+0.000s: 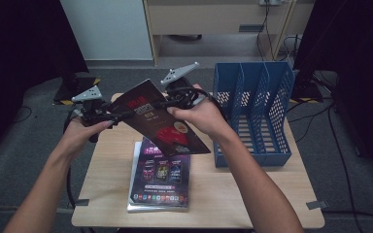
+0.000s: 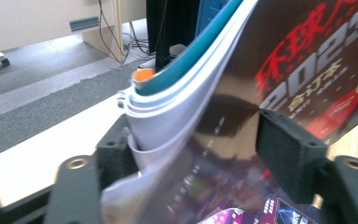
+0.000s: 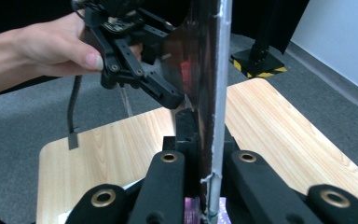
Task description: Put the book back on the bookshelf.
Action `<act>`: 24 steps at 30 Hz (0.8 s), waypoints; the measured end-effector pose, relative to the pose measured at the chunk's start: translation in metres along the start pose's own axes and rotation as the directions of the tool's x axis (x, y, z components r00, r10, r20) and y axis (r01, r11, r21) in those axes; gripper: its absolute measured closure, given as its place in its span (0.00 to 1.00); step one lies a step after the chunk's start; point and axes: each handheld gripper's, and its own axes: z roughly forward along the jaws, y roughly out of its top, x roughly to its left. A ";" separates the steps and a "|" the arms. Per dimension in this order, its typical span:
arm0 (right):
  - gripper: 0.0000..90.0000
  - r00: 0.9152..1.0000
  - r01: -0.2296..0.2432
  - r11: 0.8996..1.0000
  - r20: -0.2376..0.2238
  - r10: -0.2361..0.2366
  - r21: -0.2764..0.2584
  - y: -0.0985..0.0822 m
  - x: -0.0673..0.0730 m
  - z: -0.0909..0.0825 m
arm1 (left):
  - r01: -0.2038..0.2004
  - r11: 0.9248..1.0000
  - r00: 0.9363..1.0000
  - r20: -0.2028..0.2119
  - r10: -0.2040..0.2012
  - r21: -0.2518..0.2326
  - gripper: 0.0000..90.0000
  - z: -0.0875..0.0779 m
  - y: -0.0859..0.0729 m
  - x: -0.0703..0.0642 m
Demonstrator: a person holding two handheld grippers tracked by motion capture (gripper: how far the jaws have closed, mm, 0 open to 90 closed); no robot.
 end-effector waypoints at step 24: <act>0.93 0.997 -0.001 0.999 0.071 -0.003 0.046 -0.016 -0.011 0.002 | -0.044 0.997 0.997 -0.061 0.048 0.058 0.85 -0.007 0.022 -0.016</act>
